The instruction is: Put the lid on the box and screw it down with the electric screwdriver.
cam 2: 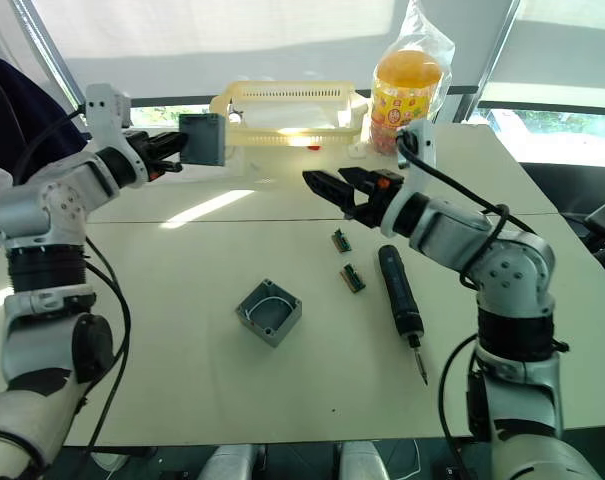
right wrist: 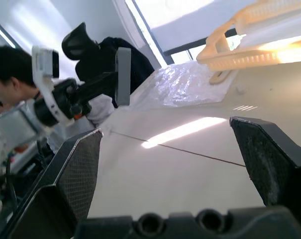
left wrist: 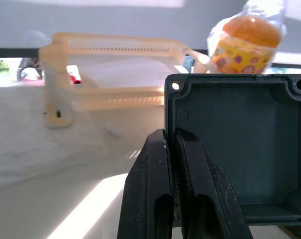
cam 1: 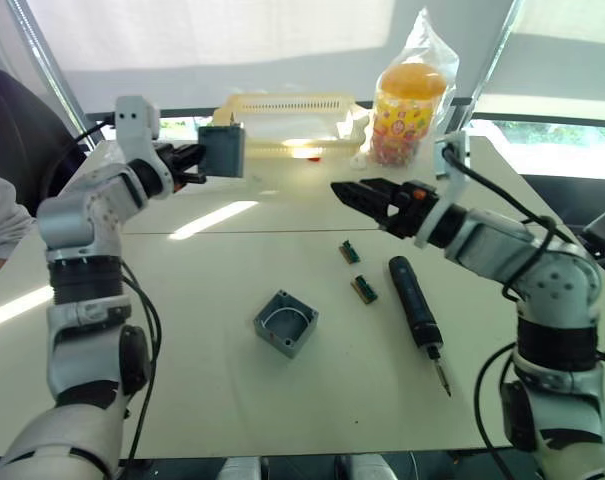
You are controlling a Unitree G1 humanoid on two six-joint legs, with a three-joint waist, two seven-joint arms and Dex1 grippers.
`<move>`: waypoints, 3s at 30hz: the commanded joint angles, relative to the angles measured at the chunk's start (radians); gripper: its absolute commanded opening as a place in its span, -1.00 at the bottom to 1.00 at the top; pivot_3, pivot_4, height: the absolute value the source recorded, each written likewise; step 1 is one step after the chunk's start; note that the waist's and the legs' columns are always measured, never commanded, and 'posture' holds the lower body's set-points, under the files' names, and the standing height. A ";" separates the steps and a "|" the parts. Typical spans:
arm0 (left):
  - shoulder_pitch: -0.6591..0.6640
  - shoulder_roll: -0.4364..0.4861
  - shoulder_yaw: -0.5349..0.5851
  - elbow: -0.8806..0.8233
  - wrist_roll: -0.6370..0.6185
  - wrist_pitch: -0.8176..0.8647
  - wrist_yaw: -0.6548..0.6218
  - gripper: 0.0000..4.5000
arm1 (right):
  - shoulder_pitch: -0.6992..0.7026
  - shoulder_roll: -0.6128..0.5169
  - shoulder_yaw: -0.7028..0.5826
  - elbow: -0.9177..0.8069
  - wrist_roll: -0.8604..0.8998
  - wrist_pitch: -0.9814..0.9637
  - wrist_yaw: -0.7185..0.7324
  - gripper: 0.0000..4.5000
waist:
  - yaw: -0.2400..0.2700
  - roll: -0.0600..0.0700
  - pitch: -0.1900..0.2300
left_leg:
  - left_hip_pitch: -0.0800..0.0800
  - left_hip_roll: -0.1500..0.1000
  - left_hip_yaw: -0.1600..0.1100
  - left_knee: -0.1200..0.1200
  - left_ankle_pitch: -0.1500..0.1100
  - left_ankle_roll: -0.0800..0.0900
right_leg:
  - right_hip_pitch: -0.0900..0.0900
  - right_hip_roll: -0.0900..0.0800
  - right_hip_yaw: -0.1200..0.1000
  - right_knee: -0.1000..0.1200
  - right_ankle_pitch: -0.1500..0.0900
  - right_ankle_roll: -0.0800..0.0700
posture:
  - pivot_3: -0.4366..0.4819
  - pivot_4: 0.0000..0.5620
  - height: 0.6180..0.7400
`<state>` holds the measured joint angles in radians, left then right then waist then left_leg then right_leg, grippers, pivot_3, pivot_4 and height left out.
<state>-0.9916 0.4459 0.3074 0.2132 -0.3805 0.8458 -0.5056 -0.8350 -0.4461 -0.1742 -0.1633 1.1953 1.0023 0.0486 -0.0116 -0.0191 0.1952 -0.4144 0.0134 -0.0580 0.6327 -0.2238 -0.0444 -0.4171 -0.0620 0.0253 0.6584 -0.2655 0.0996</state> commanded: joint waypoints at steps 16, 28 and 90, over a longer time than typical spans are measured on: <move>0.023 -0.076 -0.103 -0.238 -0.126 -0.022 -0.003 -0.99 | -0.197 0.124 -0.013 0.189 -0.071 0.031 0.042 1.00 | -0.007 0.000 0.000 | 0.000 0.000 0.000 -0.001 0.000 0.000 | -0.002 0.001 0.000 0.002 0.000 0.000 | -0.05 -0.47 1.00; 0.017 -0.092 -0.104 -0.238 -0.143 -0.025 0.007 -1.00 | -0.181 0.155 -0.013 0.163 -0.096 0.052 0.058 0.66 | -0.007 0.000 0.000 | 0.000 0.000 0.000 -0.001 0.000 0.000 | -0.002 0.002 0.000 0.002 0.000 0.000 | -0.05 -0.47 1.00; 0.275 0.454 -0.310 -0.218 -0.270 0.056 -0.724 0.77 | 0.536 -0.134 0.524 -0.003 -2.033 -1.608 0.159 -0.92 | -0.006 0.000 0.000 | 0.005 0.001 0.000 -0.003 0.000 0.000 | 0.005 0.003 0.000 -0.003 -0.001 -0.001 | -0.05 -0.47 1.00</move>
<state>-0.7090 0.8979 -0.0228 0.0263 -0.6413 0.8974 -1.2327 -0.2816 -0.5884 0.3525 -0.1518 -0.8375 -0.5945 0.2320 -0.0176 -0.0192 0.1955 -0.4094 0.0147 -0.0586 0.6302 -0.2239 -0.0444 -0.4123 -0.0593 0.0254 0.6551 -0.2664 0.0990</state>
